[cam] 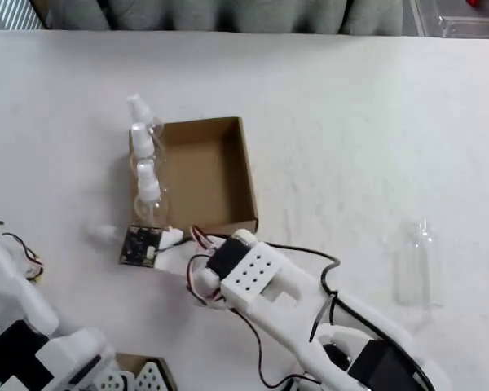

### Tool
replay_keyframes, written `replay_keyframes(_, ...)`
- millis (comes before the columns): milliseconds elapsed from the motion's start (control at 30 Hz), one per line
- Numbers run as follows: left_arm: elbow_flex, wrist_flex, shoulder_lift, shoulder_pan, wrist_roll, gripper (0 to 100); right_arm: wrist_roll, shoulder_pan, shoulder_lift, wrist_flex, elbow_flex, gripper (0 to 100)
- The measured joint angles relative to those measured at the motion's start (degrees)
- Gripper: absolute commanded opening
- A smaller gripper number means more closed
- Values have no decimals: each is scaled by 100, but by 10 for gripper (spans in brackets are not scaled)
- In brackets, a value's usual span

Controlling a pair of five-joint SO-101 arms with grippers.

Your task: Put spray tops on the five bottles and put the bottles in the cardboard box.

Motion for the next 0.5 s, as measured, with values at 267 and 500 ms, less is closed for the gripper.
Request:
replay_keyframes(267,-62,-53,132,0,0,90,0,-18,9,-35,0,244)
replay_keyframes(500,-62,-114,132,0,0,90,0,-316,9,-492,281,264)
